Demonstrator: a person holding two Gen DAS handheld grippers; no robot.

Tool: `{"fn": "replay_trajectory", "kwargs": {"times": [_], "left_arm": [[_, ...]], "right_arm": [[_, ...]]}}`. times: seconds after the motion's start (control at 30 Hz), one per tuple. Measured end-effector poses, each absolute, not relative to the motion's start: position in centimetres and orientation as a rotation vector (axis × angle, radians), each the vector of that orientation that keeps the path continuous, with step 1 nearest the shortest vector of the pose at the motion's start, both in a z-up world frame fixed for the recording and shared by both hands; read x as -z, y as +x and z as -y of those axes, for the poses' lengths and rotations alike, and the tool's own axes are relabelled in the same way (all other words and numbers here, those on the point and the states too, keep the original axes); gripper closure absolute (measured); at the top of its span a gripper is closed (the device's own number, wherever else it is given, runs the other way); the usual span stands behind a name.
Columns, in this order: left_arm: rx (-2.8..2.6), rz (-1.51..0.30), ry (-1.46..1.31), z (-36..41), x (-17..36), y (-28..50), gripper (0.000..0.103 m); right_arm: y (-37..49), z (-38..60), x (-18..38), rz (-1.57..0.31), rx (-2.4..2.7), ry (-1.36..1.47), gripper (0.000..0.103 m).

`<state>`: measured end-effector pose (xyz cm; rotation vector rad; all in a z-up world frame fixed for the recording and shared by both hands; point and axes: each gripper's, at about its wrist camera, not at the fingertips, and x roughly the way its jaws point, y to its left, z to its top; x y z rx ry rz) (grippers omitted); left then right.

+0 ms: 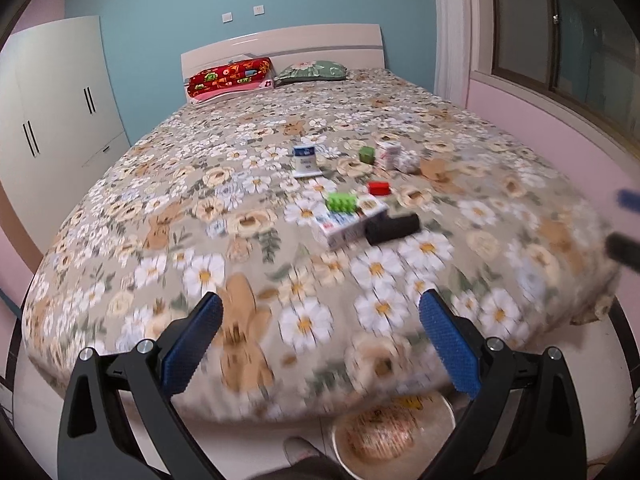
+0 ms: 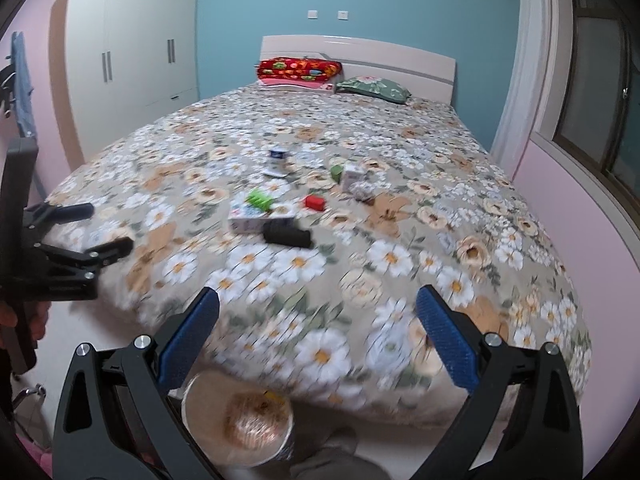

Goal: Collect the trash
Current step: 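Reach left tool to the white yogurt cup while right tool reaches the white box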

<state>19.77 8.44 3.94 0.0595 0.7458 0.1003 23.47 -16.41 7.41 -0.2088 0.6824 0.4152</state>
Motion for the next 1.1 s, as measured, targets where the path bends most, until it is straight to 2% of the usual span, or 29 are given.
{"fn": "replay_trajectory", "kwargs": {"times": [0.43, 0.73, 1.1], "left_arm": [[-0.138, -0.77, 0.01, -13.2, -3.9, 36.7, 0.003], [-0.159, -0.856, 0.027, -15.4, -0.5, 47.8, 0.003], [-0.144, -0.96, -0.048, -16.4, 3.9, 57.7, 0.003]], "right_arm": [[41.8, 13.2, -5.4, -0.745, -0.392, -0.188, 0.006], [54.8, 9.2, -1.8, -0.876, -0.426, -0.218, 0.006], [65.6, 5.0, 3.7, -1.047, -0.423, -0.211, 0.006]]}}
